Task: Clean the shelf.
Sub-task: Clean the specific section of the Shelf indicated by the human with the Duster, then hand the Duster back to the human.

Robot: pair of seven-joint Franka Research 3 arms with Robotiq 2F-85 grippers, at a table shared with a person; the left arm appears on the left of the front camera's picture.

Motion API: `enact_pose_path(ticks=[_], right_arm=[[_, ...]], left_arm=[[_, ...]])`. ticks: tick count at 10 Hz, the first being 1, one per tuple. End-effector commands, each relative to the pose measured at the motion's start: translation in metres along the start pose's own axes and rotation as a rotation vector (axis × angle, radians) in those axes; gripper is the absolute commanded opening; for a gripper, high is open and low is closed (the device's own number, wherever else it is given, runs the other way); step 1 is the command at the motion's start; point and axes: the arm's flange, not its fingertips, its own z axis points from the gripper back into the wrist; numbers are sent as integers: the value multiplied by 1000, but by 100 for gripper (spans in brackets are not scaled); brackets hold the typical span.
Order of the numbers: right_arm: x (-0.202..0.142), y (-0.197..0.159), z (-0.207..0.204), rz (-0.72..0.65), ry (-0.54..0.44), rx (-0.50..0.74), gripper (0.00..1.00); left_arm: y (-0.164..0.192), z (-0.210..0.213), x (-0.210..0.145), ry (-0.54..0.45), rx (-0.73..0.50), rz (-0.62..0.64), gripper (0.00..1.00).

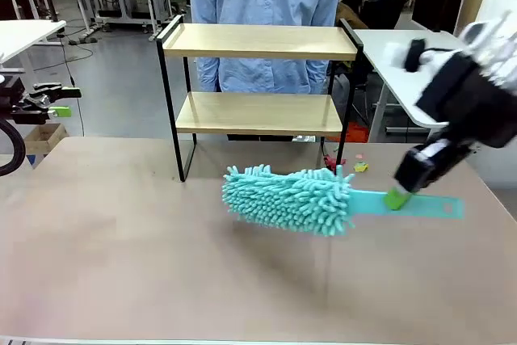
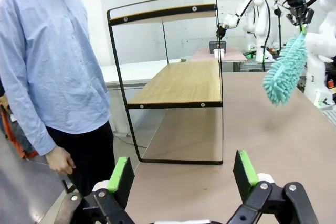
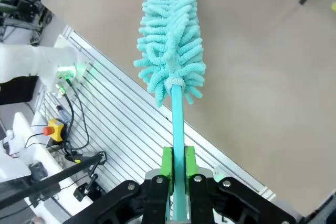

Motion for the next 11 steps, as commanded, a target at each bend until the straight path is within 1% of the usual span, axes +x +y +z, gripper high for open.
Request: enact_pose_path(ticks=[1,2,3,4,11], right_arm=[[-21,-10,6,23,-41,10,12],[-28,-13,8,39,-47,11,12],[-27,-15,10,45,-81,8,12],[-22,-4,14,2,-29,-13,12],[-22,-4,14,2,-29,-13,12]], left_arm=[[-1,-1,2,0,-1,-9,100],[-1,-1,2,0,-1,-9,100],[-1,-1,2,0,-1,-9,100],[-1,-1,2,0,-1,-9,100],[-1,-1,2,0,-1,-9,100]])
